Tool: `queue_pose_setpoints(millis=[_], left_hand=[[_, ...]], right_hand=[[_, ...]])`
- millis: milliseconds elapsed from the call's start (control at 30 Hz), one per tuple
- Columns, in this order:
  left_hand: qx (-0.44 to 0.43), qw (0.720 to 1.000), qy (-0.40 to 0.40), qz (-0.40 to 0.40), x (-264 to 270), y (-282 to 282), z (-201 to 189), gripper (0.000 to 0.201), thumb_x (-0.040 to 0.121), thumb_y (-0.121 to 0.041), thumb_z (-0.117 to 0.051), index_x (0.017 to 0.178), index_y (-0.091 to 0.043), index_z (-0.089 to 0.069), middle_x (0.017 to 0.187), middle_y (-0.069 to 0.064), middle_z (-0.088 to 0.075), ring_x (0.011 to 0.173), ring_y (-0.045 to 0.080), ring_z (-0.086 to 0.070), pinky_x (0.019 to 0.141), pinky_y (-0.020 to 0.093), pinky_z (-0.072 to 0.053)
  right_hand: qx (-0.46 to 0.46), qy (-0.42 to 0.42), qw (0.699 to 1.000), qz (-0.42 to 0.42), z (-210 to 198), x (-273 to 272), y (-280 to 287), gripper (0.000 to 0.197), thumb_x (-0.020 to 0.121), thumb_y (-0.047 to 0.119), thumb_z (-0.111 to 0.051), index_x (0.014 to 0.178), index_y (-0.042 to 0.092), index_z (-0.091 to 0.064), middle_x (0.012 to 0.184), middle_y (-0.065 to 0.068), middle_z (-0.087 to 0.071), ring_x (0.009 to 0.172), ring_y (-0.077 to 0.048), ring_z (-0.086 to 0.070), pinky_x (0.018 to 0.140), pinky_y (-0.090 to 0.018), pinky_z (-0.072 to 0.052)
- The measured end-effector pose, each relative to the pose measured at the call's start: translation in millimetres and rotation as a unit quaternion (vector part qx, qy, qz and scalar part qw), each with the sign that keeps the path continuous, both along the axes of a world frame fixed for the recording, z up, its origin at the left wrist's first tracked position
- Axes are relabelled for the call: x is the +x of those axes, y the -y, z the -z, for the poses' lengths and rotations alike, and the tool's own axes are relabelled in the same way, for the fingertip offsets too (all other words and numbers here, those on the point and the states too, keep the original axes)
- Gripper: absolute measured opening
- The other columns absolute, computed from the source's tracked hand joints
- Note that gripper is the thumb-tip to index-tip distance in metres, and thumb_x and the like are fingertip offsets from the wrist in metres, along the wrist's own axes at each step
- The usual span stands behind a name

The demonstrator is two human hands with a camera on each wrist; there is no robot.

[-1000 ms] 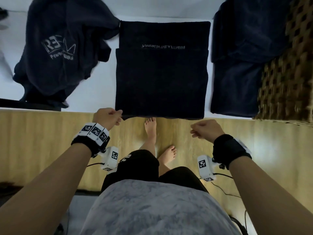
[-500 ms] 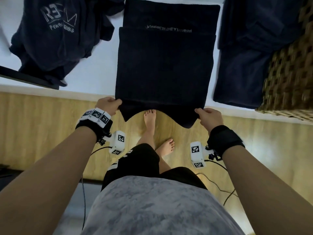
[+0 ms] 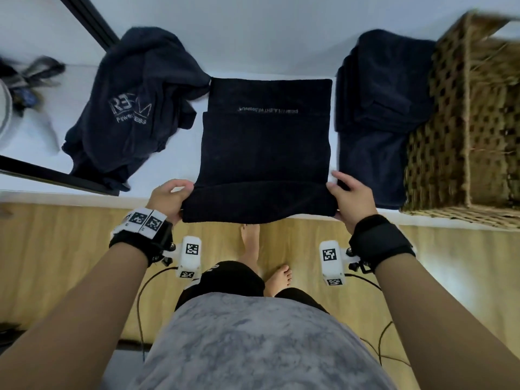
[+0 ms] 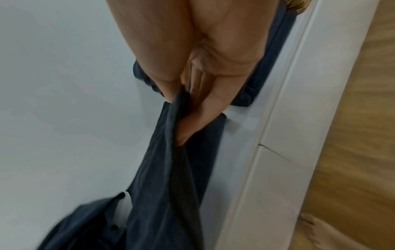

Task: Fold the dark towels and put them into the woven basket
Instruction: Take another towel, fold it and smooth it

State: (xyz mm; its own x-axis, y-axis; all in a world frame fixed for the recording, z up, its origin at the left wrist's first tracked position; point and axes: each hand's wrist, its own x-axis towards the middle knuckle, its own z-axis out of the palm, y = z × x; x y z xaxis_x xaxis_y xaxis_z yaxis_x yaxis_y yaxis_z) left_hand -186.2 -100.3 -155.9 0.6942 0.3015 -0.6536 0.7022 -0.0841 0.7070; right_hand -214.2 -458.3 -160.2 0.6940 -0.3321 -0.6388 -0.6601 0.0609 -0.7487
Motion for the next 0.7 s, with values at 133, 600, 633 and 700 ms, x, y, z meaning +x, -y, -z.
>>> queue_pose_setpoints(millis=[133,600,633,700], left_hand=[[-0.138,0.990,-0.012,-0.028,16.3,5.1,-17.1,0.037,0.097,0.012,-0.033,0.108,-0.001,-0.065,0.097,0.018,-0.071,0.088,0.025,-0.068,0.081,0.041,-0.057],[-0.156,0.978,0.064,-0.124,93.8,10.3,-2.7,0.025,0.083,0.006,-0.071,0.105,0.002,-0.061,0.096,0.019,-0.070,0.090,0.026,-0.073,0.073,0.029,-0.059],[-0.145,0.979,0.071,-0.128,100.9,11.7,-1.3,0.027,0.082,0.001,-0.074,0.104,0.001,-0.059,0.097,0.019,-0.069,0.091,0.027,-0.073,0.072,0.031,-0.060],[-0.099,0.986,0.072,-0.110,118.6,14.3,1.2,0.023,0.082,-0.010,-0.078,0.098,-0.005,-0.062,0.095,0.012,-0.069,0.089,0.023,-0.074,0.069,0.030,-0.060]], right_hand=[[0.162,-0.011,0.984,0.077,-23.4,16.2,-2.3,0.036,0.091,-0.010,-0.040,0.102,0.003,-0.071,0.105,-0.022,-0.067,0.089,-0.028,-0.070,0.064,-0.032,-0.059],[0.052,0.011,0.993,0.105,-21.1,82.9,-5.2,0.011,0.084,0.008,-0.076,0.094,0.009,-0.070,0.094,-0.013,-0.072,0.079,-0.019,-0.075,0.060,-0.025,-0.058],[0.028,0.012,0.994,0.105,-20.5,90.5,-6.2,0.008,0.085,0.011,-0.075,0.091,0.012,-0.070,0.092,-0.011,-0.072,0.077,-0.019,-0.075,0.059,-0.025,-0.057],[-0.063,0.018,0.995,0.080,-19.2,107.9,-6.6,0.005,0.086,0.017,-0.074,0.085,0.017,-0.069,0.086,-0.005,-0.071,0.069,-0.013,-0.072,0.058,-0.024,-0.056]])
